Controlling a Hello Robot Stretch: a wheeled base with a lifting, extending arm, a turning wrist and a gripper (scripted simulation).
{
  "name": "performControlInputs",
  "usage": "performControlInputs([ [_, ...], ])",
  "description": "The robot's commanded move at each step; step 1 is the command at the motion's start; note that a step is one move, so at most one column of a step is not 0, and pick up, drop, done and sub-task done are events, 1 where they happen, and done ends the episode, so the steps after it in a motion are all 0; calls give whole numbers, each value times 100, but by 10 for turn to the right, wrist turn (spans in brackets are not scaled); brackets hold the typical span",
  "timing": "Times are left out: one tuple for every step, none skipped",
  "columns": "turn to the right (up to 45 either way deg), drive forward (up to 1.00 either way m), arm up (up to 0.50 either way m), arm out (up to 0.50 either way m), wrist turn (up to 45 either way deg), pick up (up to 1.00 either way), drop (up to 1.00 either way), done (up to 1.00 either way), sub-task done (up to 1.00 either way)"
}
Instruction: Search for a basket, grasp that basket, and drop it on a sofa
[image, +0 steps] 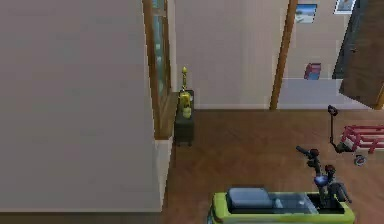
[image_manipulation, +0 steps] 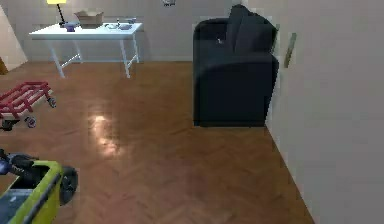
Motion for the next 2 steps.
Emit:
performControlInputs([
  [450, 0, 0, 0, 0, 0, 0, 0, 0],
  [210, 0, 0, 0, 0, 0, 0, 0, 0],
])
